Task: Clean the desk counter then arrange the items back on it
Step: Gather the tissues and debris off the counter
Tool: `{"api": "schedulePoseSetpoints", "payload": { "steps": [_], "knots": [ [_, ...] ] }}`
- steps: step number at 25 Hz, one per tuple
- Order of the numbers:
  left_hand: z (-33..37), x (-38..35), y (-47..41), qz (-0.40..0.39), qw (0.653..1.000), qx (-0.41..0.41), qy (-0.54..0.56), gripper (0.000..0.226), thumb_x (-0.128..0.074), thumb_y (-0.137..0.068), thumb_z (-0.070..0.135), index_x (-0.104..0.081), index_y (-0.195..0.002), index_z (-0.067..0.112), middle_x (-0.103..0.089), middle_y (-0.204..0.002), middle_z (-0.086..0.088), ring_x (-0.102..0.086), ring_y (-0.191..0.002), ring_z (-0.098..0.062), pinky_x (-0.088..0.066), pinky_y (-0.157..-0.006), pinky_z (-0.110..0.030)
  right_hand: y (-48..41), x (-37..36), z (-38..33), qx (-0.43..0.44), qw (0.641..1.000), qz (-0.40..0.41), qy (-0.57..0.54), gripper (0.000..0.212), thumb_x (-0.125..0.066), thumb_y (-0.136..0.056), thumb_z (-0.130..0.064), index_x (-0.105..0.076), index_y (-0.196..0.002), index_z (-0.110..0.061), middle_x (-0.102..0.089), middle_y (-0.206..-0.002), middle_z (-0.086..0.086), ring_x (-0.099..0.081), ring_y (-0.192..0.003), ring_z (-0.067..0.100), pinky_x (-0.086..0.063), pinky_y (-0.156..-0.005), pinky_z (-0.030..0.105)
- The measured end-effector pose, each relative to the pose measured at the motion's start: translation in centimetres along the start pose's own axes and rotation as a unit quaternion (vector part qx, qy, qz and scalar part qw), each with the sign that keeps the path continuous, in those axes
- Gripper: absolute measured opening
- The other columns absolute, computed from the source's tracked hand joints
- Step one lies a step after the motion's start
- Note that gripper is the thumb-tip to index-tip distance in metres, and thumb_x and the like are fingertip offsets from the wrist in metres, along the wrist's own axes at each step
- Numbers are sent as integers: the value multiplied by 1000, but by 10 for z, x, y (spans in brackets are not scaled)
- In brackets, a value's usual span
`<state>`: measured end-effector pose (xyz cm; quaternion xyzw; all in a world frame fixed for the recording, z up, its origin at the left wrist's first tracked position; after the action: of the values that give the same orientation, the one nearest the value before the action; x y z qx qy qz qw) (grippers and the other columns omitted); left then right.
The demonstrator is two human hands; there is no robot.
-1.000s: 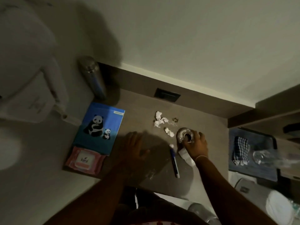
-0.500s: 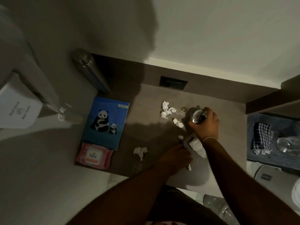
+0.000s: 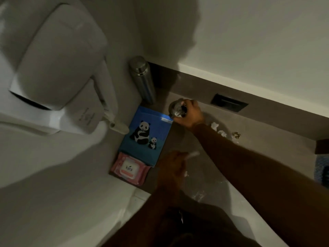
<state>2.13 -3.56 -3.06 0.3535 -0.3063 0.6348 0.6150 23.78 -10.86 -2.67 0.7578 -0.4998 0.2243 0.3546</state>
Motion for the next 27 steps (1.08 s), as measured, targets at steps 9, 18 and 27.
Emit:
{"api": "schedulePoseSetpoints", "payload": {
  "steps": [9, 18, 27],
  "knots": [
    [-106, 46, -61, 14, 953, 302, 26, 31, -61, -98, 31, -66, -126, 20, -69, -123, -11, -65, -114, -33, -51, -94, -43, -52, -37, -27, 32, 997, -3, 77, 92, -90, -77, -47, -48, -150, -10, -46, -151, 17, -55, -132, 38, -50, -110, 43],
    [-104, 41, -61, -26, 972, 210, -106, 55, -59, -97, 32, -44, -149, 24, -44, -153, -10, -45, -137, -37, -42, -108, -53, 59, 1, 37, -18, 988, 153, 17, 73, -72, -96, -42, -46, -157, -11, -44, -163, 17, -43, -151, 34, -38, -125, 46],
    [-24, -4, -17, -177, 978, 66, -92, 56, -45, -101, 47, -38, -152, 26, -39, -159, -4, -40, -144, -29, -41, -112, -49, 182, 79, 162, -224, 946, 235, 9, 58, -64, -101, -36, -45, -154, -20, -40, -164, 9, -45, -148, 33, -37, -125, 47]
  ]
}}
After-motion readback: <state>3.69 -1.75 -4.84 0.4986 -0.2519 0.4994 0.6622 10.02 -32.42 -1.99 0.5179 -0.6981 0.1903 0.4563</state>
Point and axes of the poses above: each hand's wrist, its own y-axis away from the middle knuckle, its own x-axis out of the back of the hand, z = x × y, the point moved 2 cm from there along -y, towards the middle knuckle
